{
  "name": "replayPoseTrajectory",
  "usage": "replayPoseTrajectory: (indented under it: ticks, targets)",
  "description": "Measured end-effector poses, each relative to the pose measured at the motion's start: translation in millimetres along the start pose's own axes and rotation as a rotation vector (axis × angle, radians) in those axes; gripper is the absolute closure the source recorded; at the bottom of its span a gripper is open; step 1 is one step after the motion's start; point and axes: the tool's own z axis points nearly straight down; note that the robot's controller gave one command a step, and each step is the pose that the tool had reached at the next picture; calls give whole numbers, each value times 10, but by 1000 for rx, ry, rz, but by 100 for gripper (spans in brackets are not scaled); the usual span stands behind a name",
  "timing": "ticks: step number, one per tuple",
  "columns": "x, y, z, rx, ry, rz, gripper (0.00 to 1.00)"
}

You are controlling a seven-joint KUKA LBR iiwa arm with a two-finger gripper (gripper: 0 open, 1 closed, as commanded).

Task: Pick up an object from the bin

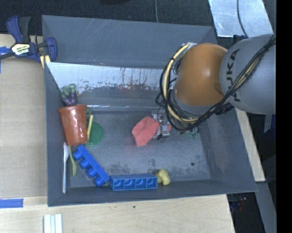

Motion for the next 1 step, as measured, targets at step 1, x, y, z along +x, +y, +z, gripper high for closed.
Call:
replayPoseTrajectory:
  ticks: [1]
  targets:
    - [167, 191, -748, 0, 5, -4, 100]
